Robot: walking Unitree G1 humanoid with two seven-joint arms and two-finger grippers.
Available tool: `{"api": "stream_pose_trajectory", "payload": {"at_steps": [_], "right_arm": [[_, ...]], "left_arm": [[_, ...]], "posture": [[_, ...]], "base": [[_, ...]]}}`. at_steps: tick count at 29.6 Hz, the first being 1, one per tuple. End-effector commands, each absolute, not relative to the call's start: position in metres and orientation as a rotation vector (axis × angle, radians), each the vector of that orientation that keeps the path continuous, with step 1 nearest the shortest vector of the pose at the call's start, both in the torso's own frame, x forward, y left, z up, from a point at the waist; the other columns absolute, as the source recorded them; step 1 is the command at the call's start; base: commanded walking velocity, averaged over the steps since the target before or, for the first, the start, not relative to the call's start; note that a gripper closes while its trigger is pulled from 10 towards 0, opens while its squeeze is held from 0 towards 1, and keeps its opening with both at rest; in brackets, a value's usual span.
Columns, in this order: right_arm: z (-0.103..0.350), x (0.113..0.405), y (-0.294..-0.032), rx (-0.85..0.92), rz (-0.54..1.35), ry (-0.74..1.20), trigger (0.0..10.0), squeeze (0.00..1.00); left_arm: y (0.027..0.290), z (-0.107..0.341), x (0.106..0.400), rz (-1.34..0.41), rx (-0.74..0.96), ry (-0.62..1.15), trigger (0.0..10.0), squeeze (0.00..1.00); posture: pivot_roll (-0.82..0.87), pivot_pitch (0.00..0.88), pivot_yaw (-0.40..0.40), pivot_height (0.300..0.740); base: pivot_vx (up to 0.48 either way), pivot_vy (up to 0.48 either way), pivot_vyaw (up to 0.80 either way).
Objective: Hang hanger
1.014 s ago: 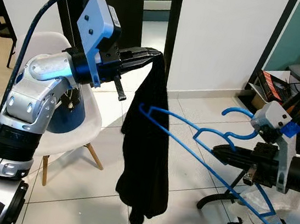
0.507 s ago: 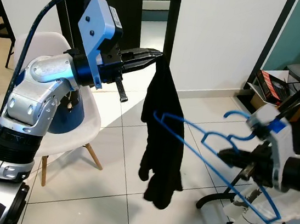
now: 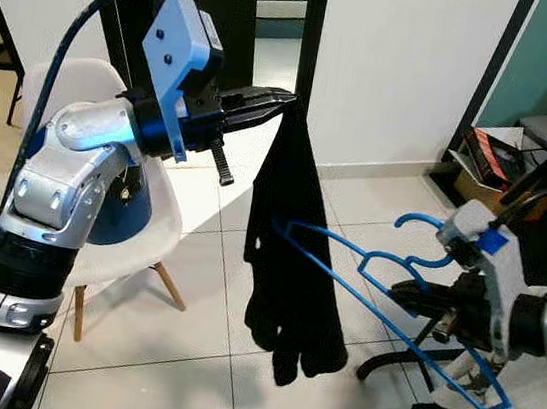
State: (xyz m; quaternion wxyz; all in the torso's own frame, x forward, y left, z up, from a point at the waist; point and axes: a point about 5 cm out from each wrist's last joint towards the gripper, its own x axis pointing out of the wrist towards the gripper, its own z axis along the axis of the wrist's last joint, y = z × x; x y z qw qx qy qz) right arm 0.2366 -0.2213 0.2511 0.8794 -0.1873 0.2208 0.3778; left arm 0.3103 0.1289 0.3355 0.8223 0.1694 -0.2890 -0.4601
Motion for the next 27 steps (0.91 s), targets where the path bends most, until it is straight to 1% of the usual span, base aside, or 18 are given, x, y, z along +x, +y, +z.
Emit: {"api": "stream_pose_trajectory", "payload": {"at_steps": [1,3,9,15,17,20,22,26,27], "right_arm": [[0.259,0.233,-0.222,-0.402,0.807,0.423,10.0,0.00],[0.268,0.232,-0.225,-0.383,0.815,0.376,10.0,0.00],[0.279,0.232,-0.226,-0.361,0.809,0.324,10.0,0.00],[0.278,0.235,-0.230,-0.353,0.773,0.329,10.0,0.00],[0.276,0.240,-0.237,-0.344,0.710,0.348,10.0,0.00],[0.276,0.242,-0.239,-0.336,0.689,0.350,10.0,0.00],[0.280,0.245,-0.243,-0.315,0.648,0.342,10.0,0.00],[0.280,0.246,-0.245,-0.308,0.634,0.344,10.0,0.00],[0.280,0.246,-0.246,-0.306,0.629,0.350,10.0,0.00]], "left_arm": [[0.131,0.338,0.309,-0.968,0.349,-0.635,10.0,0.00],[0.130,0.338,0.308,-0.969,0.347,-0.633,10.0,0.00],[0.131,0.337,0.309,-0.965,0.345,-0.631,10.0,0.00],[0.131,0.338,0.309,-0.963,0.346,-0.630,10.0,0.00],[0.131,0.338,0.309,-0.961,0.347,-0.628,10.0,0.00],[0.132,0.338,0.309,-0.957,0.347,-0.626,10.0,0.00],[0.135,0.336,0.313,-0.918,0.353,-0.606,10.0,0.00],[0.138,0.334,0.317,-0.884,0.360,-0.593,10.0,0.00],[0.141,0.333,0.321,-0.853,0.366,-0.580,10.0,0.00]], "posture": [[-0.13,0.000,0.053,0.740],[-0.13,0.000,0.053,0.740],[-0.13,0.000,0.055,0.740],[-0.13,0.000,0.056,0.740],[-0.13,0.000,0.057,0.740],[-0.13,0.000,0.057,0.740],[-0.13,0.000,0.057,0.740],[-0.13,0.000,0.058,0.740],[-0.13,0.000,0.058,0.740]], "base": [[0.000,0.000,0.00],[0.000,0.000,0.00],[0.000,0.000,0.00],[0.000,0.000,0.00],[0.000,0.000,0.00],[0.000,0.000,0.00],[0.000,0.000,0.00],[0.000,0.000,0.00],[0.000,0.000,0.00]]}}
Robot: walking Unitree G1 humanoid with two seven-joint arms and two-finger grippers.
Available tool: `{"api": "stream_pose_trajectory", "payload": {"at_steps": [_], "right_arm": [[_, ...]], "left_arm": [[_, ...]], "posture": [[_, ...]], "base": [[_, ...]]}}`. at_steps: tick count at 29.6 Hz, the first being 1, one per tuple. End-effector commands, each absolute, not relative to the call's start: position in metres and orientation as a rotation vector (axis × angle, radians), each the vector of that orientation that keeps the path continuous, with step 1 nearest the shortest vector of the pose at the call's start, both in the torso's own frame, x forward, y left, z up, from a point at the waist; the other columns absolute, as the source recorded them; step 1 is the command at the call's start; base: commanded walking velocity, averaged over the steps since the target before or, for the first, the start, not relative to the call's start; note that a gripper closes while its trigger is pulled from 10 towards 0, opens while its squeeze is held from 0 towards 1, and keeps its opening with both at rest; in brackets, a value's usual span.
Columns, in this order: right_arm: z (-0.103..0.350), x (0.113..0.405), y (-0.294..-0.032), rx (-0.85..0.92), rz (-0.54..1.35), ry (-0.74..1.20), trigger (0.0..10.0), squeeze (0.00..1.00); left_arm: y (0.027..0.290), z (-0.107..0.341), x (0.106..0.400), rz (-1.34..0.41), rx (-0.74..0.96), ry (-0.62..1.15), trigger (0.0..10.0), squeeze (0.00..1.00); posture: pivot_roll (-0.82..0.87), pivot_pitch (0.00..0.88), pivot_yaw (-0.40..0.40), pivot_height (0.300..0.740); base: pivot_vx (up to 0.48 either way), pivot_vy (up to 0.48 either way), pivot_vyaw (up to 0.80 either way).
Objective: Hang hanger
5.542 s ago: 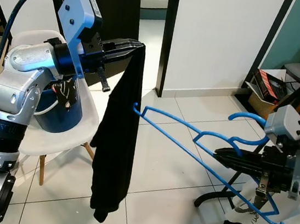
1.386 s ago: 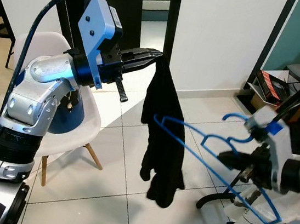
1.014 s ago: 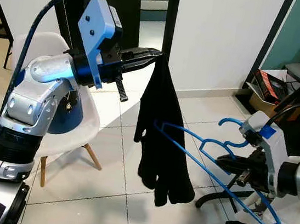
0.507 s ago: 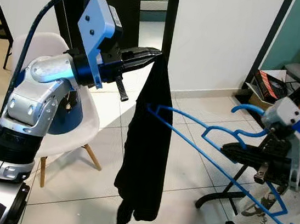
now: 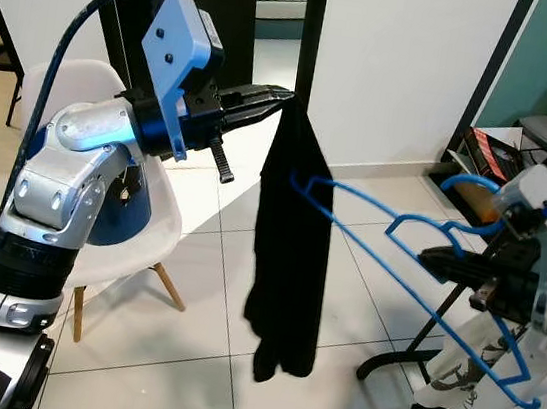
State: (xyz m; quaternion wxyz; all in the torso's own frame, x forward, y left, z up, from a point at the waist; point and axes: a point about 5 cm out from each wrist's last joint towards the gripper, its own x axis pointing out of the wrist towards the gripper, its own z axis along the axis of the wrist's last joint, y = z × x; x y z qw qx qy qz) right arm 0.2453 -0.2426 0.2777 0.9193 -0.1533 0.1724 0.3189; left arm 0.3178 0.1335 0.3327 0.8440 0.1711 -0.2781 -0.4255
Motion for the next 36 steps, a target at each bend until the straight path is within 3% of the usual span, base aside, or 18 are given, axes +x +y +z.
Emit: {"api": "stream_pose_trajectory", "payload": {"at_steps": [1,11,26,36], "right_arm": [[0.279,0.245,-0.248,-0.304,0.621,0.360,10.0,0.00],[0.276,0.241,-0.250,-0.304,0.619,0.391,10.0,0.00],[0.282,0.238,-0.254,-0.318,0.604,0.380,10.0,0.00],[0.279,0.225,-0.244,-0.331,0.742,0.385,10.0,0.00]], "left_arm": [[0.148,0.332,0.326,-0.794,0.378,-0.562,10.0,0.00],[0.168,0.333,0.337,-0.665,0.432,-0.543,10.0,0.00],[0.175,0.322,0.344,-0.637,0.492,-0.509,10.0,0.00],[0.190,0.322,0.352,-0.506,0.594,-0.510,10.0,0.00]], "posture": [[-0.13,0.000,0.059,0.740],[-0.14,0.000,0.061,0.740],[-0.15,0.000,0.064,0.740],[-0.15,0.000,0.059,0.740]], "base": [[0.000,0.000,0.00],[0.000,0.000,0.00],[0.000,0.000,0.00],[0.000,0.000,0.00]]}}
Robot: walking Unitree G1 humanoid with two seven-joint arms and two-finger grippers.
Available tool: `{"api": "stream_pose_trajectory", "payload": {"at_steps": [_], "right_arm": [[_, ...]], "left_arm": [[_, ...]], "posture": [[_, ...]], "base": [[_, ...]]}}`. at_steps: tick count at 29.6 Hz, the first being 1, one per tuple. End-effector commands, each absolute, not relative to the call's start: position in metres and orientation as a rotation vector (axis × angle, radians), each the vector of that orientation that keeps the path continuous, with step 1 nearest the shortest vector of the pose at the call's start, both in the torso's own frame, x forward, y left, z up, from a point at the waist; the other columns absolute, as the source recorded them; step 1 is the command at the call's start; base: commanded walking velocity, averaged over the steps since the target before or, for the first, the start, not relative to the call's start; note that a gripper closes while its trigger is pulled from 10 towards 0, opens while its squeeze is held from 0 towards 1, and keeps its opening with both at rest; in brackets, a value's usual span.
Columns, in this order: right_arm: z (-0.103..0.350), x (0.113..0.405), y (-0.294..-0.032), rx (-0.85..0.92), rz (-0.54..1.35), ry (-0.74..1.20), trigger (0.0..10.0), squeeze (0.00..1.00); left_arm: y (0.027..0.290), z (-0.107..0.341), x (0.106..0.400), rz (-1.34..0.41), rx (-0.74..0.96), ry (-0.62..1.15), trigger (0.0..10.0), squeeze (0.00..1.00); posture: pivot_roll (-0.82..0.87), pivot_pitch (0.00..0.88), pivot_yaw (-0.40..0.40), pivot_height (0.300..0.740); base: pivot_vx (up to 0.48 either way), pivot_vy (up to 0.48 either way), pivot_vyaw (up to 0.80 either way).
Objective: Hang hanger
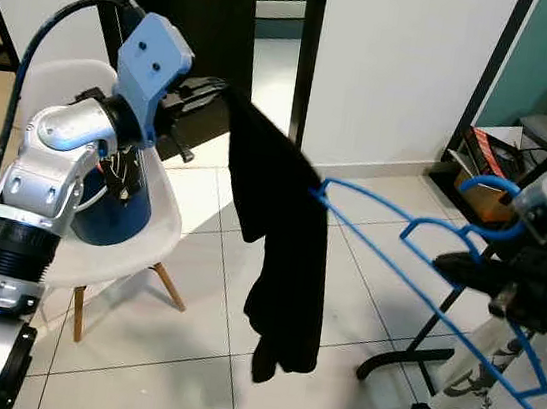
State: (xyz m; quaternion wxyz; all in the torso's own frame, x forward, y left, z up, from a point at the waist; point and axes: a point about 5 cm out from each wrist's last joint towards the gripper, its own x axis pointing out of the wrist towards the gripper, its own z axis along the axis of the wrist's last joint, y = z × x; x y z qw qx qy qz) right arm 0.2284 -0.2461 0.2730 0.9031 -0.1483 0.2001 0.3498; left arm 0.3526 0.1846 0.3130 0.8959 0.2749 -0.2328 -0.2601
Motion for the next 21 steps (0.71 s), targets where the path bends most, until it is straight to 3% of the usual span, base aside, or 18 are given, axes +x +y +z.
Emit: {"api": "stream_pose_trajectory", "payload": {"at_steps": [1,8,14,21], "right_arm": [[0.279,0.225,-0.244,-0.331,0.742,0.385,10.0,0.00],[0.286,0.233,-0.253,-0.349,0.665,0.345,10.0,0.00],[0.292,0.244,-0.265,-0.350,0.555,0.296,10.0,0.00],[0.295,0.249,-0.264,-0.344,0.543,0.235,10.0,0.00]], "left_arm": [[0.190,0.322,0.352,-0.506,0.594,-0.510,10.0,0.00],[0.192,0.324,0.350,-0.556,0.563,-0.528,10.0,0.00],[0.183,0.324,0.338,-0.721,0.436,-0.550,10.0,0.00],[0.164,0.305,0.310,-1.090,0.159,-0.501,10.0,0.00]], "posture": [[-0.15,0.000,0.059,0.740],[-0.15,0.000,0.058,0.740],[-0.15,0.000,0.058,0.740],[-0.14,0.000,0.059,0.740]], "base": [[0.000,0.000,0.00],[0.000,0.000,0.00],[0.000,0.000,0.00],[0.000,0.000,0.00]]}}
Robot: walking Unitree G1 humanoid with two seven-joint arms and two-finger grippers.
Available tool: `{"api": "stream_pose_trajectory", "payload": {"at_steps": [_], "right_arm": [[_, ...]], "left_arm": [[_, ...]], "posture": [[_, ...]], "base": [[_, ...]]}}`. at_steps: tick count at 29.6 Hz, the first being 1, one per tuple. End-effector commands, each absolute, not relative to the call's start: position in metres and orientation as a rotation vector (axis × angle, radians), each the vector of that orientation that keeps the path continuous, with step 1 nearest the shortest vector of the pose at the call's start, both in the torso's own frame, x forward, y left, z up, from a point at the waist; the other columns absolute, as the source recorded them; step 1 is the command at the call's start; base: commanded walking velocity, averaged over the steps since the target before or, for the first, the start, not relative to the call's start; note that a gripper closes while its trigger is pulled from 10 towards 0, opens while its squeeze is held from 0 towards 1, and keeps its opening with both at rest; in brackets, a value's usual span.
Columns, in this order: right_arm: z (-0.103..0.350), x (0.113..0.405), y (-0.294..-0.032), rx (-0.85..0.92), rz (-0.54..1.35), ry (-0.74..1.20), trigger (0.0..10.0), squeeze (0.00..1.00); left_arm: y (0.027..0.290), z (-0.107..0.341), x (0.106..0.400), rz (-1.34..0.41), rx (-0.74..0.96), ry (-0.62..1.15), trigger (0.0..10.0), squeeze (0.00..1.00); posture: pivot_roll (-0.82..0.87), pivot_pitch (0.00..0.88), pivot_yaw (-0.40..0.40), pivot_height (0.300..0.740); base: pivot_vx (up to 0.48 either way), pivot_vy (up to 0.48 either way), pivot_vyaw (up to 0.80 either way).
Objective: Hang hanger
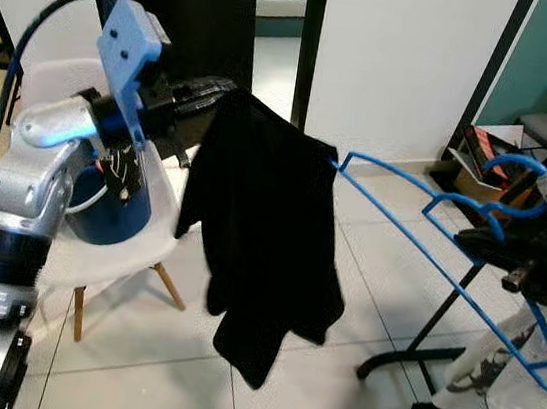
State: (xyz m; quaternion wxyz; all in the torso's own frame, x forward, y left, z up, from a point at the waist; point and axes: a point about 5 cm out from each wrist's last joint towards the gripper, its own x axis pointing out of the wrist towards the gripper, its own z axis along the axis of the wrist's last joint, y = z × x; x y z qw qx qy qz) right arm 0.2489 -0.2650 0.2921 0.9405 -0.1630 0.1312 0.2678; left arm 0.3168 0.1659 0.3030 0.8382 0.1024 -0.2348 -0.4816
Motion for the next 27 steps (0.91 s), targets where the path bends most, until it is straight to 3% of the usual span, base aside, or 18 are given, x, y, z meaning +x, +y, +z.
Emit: {"api": "stream_pose_trajectory", "payload": {"at_steps": [1,6,12,22,27], "right_arm": [[0.295,0.249,-0.264,-0.344,0.543,0.235,10.0,0.00],[0.291,0.247,-0.257,-0.352,0.601,0.239,10.0,0.00],[0.287,0.244,-0.256,-0.355,0.623,0.256,10.0,0.00],[0.229,0.235,-0.256,-0.504,0.643,0.583,10.0,0.00],[0.221,0.243,-0.263,-0.564,0.572,0.602,10.0,0.00]], "left_arm": [[0.164,0.305,0.310,-1.090,0.159,-0.501,10.0,0.00],[0.166,0.302,0.304,-1.162,0.072,-0.488,10.0,0.00],[0.175,0.300,0.300,-1.181,0.128,-0.448,10.0,0.00],[0.177,0.313,0.296,-1.188,0.150,-0.467,10.0,0.00],[0.172,0.315,0.296,-1.191,0.134,-0.483,10.0,0.00]], "posture": [[-0.14,0.000,0.059,0.740],[-0.14,0.000,0.060,0.740],[-0.14,0.000,0.064,0.740],[-0.13,0.000,0.063,0.740],[-0.13,0.000,0.063,0.740]], "base": [[0.000,0.000,0.00],[0.000,0.000,0.00],[0.000,0.000,0.00],[0.000,0.000,0.00],[0.000,0.000,0.00]]}}
